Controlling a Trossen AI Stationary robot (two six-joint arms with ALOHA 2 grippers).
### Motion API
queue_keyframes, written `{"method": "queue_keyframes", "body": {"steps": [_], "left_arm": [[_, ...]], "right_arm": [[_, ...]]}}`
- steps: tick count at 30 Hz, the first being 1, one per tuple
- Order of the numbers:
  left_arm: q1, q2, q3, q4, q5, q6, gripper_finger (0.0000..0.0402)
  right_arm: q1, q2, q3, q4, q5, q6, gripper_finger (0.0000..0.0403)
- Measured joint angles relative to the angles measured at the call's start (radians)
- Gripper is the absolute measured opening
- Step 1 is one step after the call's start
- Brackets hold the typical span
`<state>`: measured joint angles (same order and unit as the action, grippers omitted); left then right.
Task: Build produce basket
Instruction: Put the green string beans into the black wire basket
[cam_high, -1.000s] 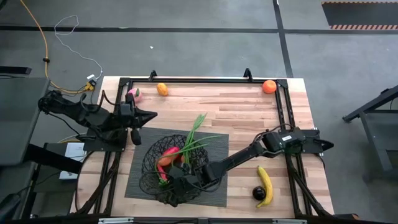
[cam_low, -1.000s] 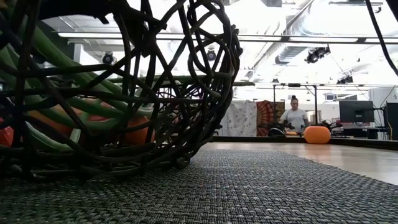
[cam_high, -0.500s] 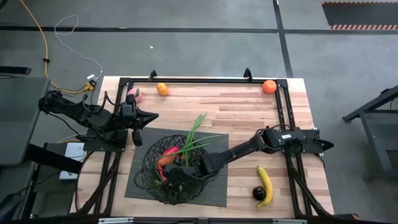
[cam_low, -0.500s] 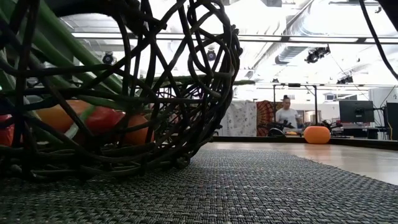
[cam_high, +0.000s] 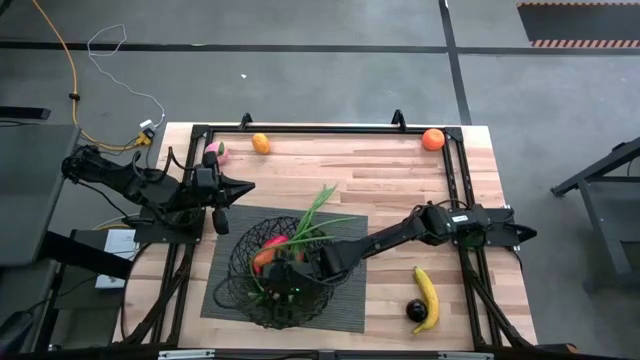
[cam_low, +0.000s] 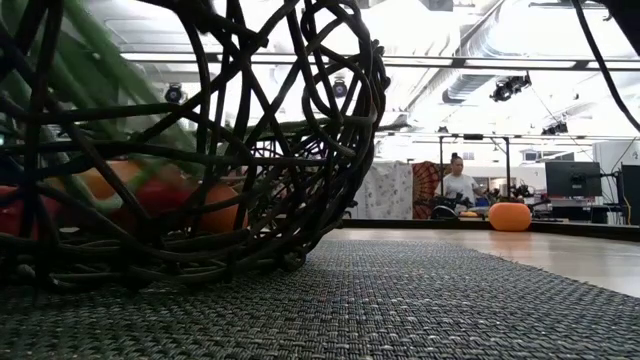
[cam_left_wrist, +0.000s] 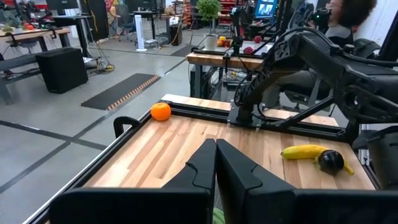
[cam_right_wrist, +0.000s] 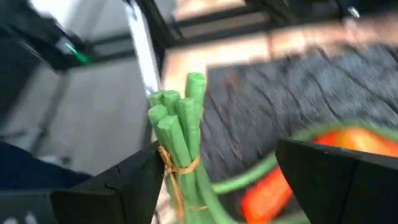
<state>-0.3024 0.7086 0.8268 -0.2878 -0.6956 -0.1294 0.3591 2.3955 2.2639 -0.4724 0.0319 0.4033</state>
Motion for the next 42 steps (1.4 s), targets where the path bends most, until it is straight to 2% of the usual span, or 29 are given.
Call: {"method": "queue_keyframes", "body": {"steps": [9, 13, 16, 19, 23, 30, 33, 36, 40, 42], "left_arm": [[0.000, 0.000, 0.000, 0.000, 0.000, -0.002, 0.0000], [0.000, 0.000, 0.000, 0.000, 0.000, 0.001, 0.0000], [0.000, 0.000, 0.000, 0.000, -0.016, 0.001, 0.0000], [0.000, -0.003, 0.000, 0.000, -0.026, 0.001, 0.0000], [0.000, -0.028, 0.000, 0.000, -0.026, 0.001, 0.0000], [0.000, -0.097, 0.000, -0.007, -0.019, 0.001, 0.0000], [0.000, -0.124, 0.000, -0.008, -0.014, 0.001, 0.0000], [0.000, -0.140, 0.000, -0.007, -0.014, 0.001, 0.0000], [0.000, -0.148, 0.000, -0.008, 0.018, 0.001, 0.0000], [0.000, -0.147, 0.000, -0.008, 0.037, 0.001, 0.0000]], "right_arm": [[-0.032, -0.001, -0.002, 0.230, 0.083, -0.029, 0.0284], [-0.047, -0.001, 0.000, 0.219, 0.144, -0.047, 0.0284], [-0.059, -0.013, 0.006, 0.195, 0.151, -0.080, 0.0284], [-0.060, -0.049, 0.006, 0.084, 0.149, -0.107, 0.0284], [-0.059, -0.125, 0.006, -0.152, 0.154, -0.124, 0.0284], [-0.034, -0.269, -0.044, -0.614, 0.317, -0.032, 0.0279], [0.000, -0.356, -0.180, -0.703, 0.376, 0.080, 0.0272], [0.043, -0.485, -0.415, -0.653, 0.408, 0.264, 0.0266], [0.108, -0.685, -0.778, -0.456, 0.427, 0.624, 0.0264], [0.135, -0.775, -0.957, -0.276, 0.448, 0.844, 0.0264]]}}
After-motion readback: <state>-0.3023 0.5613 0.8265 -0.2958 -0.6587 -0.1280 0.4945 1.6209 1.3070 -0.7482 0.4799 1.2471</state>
